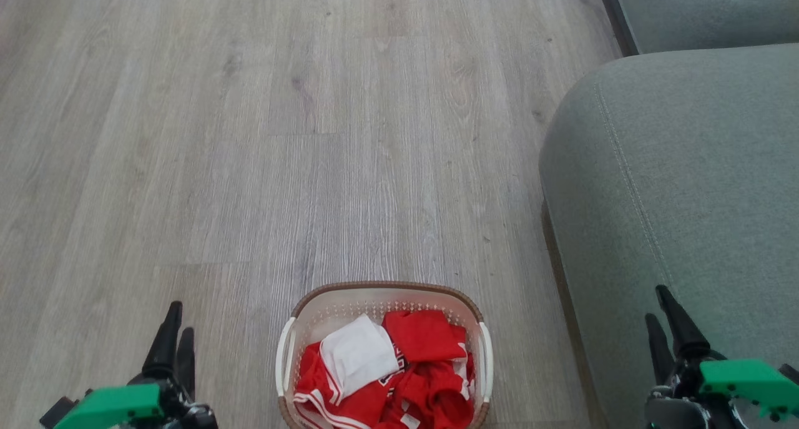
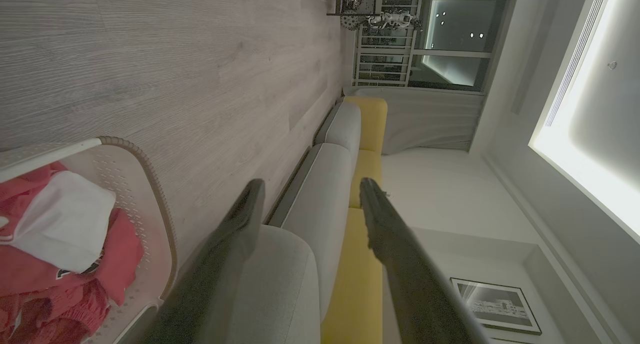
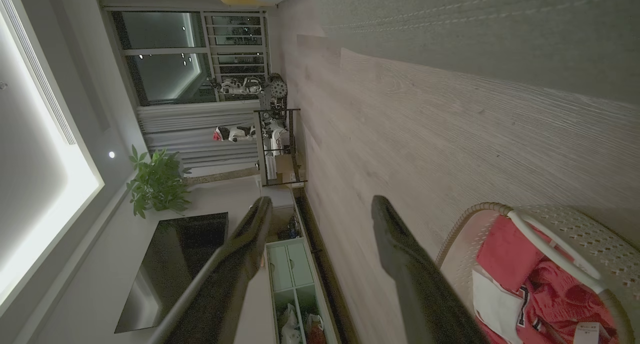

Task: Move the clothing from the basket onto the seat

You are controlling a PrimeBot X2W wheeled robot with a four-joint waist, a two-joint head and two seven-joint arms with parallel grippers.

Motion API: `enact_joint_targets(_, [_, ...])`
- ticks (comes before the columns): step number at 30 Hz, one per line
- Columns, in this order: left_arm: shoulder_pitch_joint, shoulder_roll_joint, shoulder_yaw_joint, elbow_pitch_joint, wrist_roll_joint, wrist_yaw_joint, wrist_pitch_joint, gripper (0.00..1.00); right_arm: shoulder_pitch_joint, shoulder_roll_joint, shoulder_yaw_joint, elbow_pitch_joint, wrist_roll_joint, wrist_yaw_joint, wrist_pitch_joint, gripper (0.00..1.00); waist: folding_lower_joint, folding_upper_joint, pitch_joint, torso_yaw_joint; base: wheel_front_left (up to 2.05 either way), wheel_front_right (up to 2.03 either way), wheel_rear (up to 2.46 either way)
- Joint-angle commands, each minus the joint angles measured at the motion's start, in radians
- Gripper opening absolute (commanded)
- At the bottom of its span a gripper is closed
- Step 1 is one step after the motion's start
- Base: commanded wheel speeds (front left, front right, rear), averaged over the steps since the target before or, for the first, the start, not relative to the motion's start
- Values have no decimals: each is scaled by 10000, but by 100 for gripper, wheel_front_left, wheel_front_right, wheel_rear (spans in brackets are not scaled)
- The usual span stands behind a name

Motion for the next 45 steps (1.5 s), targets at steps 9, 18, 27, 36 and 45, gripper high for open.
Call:
enact_joint_targets(9, [-553, 89, -173, -636, 82, -10, -289, 100, -420, -3, -11, -724, 48, 0, -107, 100, 0, 0, 11, -20, 0, 0, 0])
enact_joint_targets(18, [-627, 99, -232, -924, 546, -16, -551, 100, -439, -51, 40, -1139, -266, 0, -332, 100, 0, 0, 21, -55, 0, 0, 0])
enact_joint_targets(27, [-699, 109, -336, -1262, 1394, 70, -785, 100, -467, -410, 471, -1513, -902, 0, -818, 100, 0, 0, 27, -94, 0, 0, 0])
enact_joint_targets(36, [-769, 119, -617, -1751, 2859, 288, -1049, 100, -535, -724, 746, -1942, -1964, -1, -1164, 100, 0, 0, 31, -127, 0, 0, 0])
enact_joint_targets(45, [-823, 131, -1135, -2028, 4920, 594, -1341, 100, -554, -925, 949, -2198, -3676, -1, -1462, 100, 0, 0, 50, -164, 0, 0, 0])
